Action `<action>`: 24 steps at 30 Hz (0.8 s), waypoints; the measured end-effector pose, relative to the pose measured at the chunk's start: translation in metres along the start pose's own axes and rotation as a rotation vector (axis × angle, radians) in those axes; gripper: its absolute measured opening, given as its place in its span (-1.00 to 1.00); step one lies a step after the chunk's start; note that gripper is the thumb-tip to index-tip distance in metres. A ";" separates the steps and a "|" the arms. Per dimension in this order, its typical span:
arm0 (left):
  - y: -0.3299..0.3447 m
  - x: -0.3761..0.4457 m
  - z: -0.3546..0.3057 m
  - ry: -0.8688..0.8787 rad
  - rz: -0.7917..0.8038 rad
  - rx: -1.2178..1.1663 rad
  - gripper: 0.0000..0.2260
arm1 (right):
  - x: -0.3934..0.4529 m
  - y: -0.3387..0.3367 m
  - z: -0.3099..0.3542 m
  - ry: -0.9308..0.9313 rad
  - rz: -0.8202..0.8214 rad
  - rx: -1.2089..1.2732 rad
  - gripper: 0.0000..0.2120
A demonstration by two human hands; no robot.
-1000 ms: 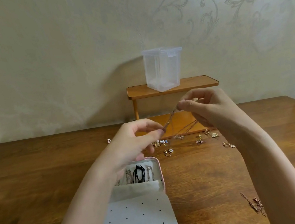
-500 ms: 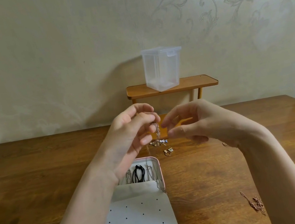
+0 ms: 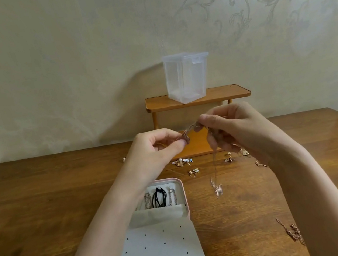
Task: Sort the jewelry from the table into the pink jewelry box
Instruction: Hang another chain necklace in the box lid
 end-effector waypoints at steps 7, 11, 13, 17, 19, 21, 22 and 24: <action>0.001 -0.002 -0.003 0.014 0.023 0.008 -0.88 | -0.004 0.011 0.001 0.003 0.133 -0.064 -0.74; 0.008 -0.001 0.001 -0.067 0.148 -0.212 -0.86 | -0.004 0.007 0.003 0.002 0.124 -0.013 -0.87; 0.010 -0.002 -0.001 -0.053 0.186 -0.284 -0.89 | -0.004 0.004 -0.001 0.021 0.103 -0.020 -0.83; 0.002 0.000 -0.001 -0.038 0.143 -0.392 -0.90 | -0.006 0.013 -0.001 0.036 0.190 -0.008 -0.81; -0.001 0.000 -0.001 -0.026 0.122 -0.400 -0.87 | -0.006 0.014 -0.001 0.033 0.211 -0.020 -0.84; -0.002 0.000 -0.001 -0.018 0.100 -0.396 -0.86 | -0.006 0.015 -0.002 0.028 0.236 -0.056 -0.84; -0.003 -0.001 -0.001 -0.010 0.082 -0.394 -0.89 | -0.007 0.017 -0.003 0.030 0.255 -0.073 -0.83; -0.005 -0.001 -0.003 0.017 0.041 -0.366 -0.99 | -0.009 0.020 -0.006 0.042 0.290 -0.105 -0.82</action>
Point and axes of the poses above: each hand's wrist, its own x-axis towards the middle knuckle, its own y-axis out of the palm, z = x × y, the point moved 10 cm from there along x, towards the middle knuckle, and after that the axes turned 12 degrees about -y, right-handed, at the moved point
